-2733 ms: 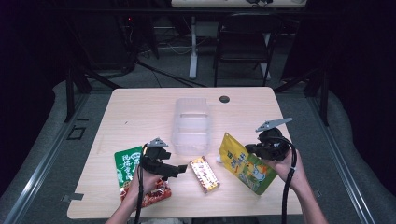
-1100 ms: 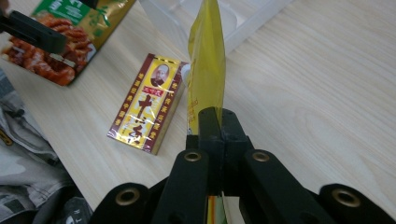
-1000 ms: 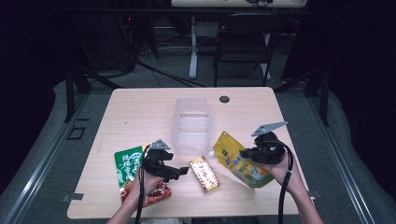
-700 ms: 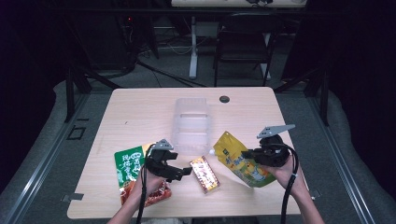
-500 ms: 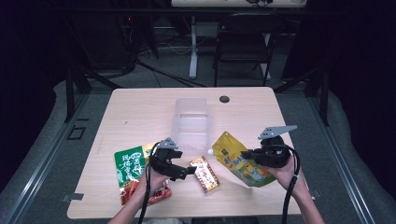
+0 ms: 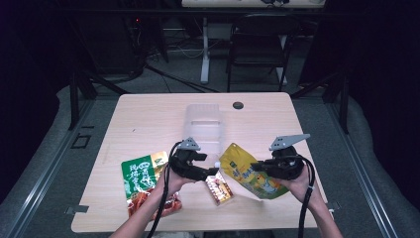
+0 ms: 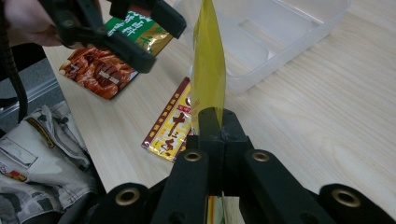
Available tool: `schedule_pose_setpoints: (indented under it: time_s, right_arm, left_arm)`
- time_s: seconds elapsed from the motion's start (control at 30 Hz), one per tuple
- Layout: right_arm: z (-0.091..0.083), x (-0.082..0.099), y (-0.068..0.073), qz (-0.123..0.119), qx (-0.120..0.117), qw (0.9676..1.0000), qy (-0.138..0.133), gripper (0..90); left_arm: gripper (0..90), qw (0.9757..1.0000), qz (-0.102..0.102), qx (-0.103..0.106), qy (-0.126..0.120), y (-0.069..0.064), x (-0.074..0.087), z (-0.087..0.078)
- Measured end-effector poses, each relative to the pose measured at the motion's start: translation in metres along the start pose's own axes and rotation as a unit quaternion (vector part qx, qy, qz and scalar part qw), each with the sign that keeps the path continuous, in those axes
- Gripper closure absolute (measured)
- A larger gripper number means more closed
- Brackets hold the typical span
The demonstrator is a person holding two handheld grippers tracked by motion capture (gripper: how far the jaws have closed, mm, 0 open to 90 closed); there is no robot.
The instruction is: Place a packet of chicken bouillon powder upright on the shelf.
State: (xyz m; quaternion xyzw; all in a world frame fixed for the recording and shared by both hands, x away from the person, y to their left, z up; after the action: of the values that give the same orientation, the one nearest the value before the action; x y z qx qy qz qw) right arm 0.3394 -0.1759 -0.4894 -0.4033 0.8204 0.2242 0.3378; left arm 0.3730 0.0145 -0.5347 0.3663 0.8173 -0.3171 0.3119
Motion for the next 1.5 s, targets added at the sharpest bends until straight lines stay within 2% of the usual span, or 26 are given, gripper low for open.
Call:
schedule_pose_setpoints:
  time_s: [0.1,0.13,0.17,0.27,0.37,0.4,0.43,0.5,0.6,0.63,0.67,0.7,0.87,0.97,1.07,1.17,1.27,1.3,1.33,1.4,1.43,1.47,1.5]
  right_arm:
    - [0.001,-0.001,0.001,-0.006,-0.004,1.0,0.001,90.0]
    - [0.002,-0.001,0.002,-0.006,-0.006,1.0,-0.003,90.0]
    - [0.002,-0.002,0.002,-0.009,-0.005,0.9999,-0.003,90.0]
    - [0.002,-0.002,0.002,-0.012,-0.007,0.9999,-0.002,90.0]
    - [0.003,-0.001,0.0,-0.012,-0.01,0.9999,0.0,90.0]
    - [0.004,0.0,-0.001,-0.01,-0.007,0.9999,0.0,90.0]
    - [0.004,0.0,-0.001,-0.01,-0.007,0.9999,0.0,90.0]
    - [0.004,0.001,-0.002,-0.009,-0.007,0.9999,0.001,90.0]
    - [0.005,0.003,-0.005,-0.007,0.001,1.0,0.006,90.0]
    - [0.005,0.003,-0.005,-0.007,0.001,1.0,0.006,90.0]
    - [0.005,0.004,-0.006,-0.009,0.004,0.9999,0.013,90.0]
    - [0.005,0.004,-0.006,-0.009,0.004,0.9999,0.013,90.0]
    - [0.003,0.007,-0.009,-0.005,0.002,0.9997,0.022,88.9]
    - [0.002,0.007,-0.009,-0.008,0.003,0.9995,0.029,86.6]
    - [0.003,0.003,-0.008,-0.019,0.011,0.999,0.039,78.9]
    - [0.005,0.0,-0.007,-0.03,0.018,0.998,0.052,76.7]
    - [0.01,-0.006,-0.005,-0.043,0.025,0.9967,0.064,71.8]
    - [0.012,-0.008,-0.004,-0.044,0.022,0.9967,0.064,69.1]
    - [0.014,-0.011,-0.003,-0.05,0.027,0.9958,0.072,68.5]
    - [0.015,-0.012,-0.002,-0.05,0.028,0.9956,0.074,70.3]
    - [0.017,-0.014,-0.002,-0.054,0.028,0.9953,0.076,80.7]
    - [0.017,-0.014,-0.002,-0.054,0.028,0.9953,0.076,80.7]
    - [0.016,-0.014,-0.001,-0.054,0.021,0.9955,0.075,85.4]
  left_arm:
    - [40.1,0.9998,0.017,0.005,-0.002,-0.002,-0.008,0.004]
    - [45.3,0.9996,0.021,0.02,-0.004,-0.003,-0.013,0.006]
    - [48.6,0.9996,0.021,0.02,-0.004,-0.003,-0.013,0.006]
    - [53.4,0.9989,0.026,0.04,0.0,-0.004,-0.018,0.01]
    - [63.7,0.9979,0.034,0.056,0.005,-0.005,-0.019,0.013]
    - [70.3,0.9977,0.038,0.055,0.008,-0.005,-0.019,0.014]
    - [70.3,0.9978,0.04,0.052,0.007,-0.005,-0.019,0.015]
    - [77.9,0.9978,0.044,0.047,0.015,-0.003,-0.018,0.017]
    - [84.7,0.9974,0.054,0.044,0.022,-0.004,-0.017,0.019]
    - [84.7,0.9968,0.062,0.041,0.03,-0.005,-0.016,0.02]
    - [88.4,0.9955,0.08,0.035,0.038,-0.008,-0.015,0.021]
    - [89.5,0.9955,0.08,0.035,0.038,-0.008,-0.015,0.021]
    - [90.0,0.9929,0.105,0.033,0.046,-0.013,-0.016,0.019]
    - [90.0,0.9927,0.107,0.037,0.041,-0.015,-0.016,0.019]
    - [90.0,0.9911,0.12,0.039,0.042,-0.019,-0.019,0.017]
    - [90.0,0.9905,0.126,0.033,0.043,-0.021,-0.021,0.016]
    - [90.0,0.9893,0.135,0.032,0.046,-0.023,-0.023,0.014]
    - [90.0,0.9895,0.133,0.032,0.047,-0.023,-0.023,0.013]
    - [90.0,0.9891,0.135,0.036,0.046,-0.024,-0.024,0.013]
    - [90.0,0.9892,0.135,0.032,0.047,-0.024,-0.025,0.012]
    - [90.0,0.9891,0.136,0.032,0.047,-0.023,-0.025,0.011]
    - [90.0,0.9895,0.133,0.035,0.044,-0.023,-0.025,0.01]
    - [90.0,0.9898,0.133,0.035,0.039,-0.022,-0.026,0.01]
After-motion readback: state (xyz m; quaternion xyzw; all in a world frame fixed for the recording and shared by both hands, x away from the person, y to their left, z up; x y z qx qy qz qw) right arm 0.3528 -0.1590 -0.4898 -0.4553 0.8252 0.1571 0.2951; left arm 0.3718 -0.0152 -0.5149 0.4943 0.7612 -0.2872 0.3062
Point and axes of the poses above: each handheld gripper's, and its own axes: z roughly forward along the jaws, x roughly out of its underside, y roughly to its left, the point moved 8 cm from there along z, roughly forward along the jaws, and after that the axes turned 4 degrees about -z, right-handed, at the moved point
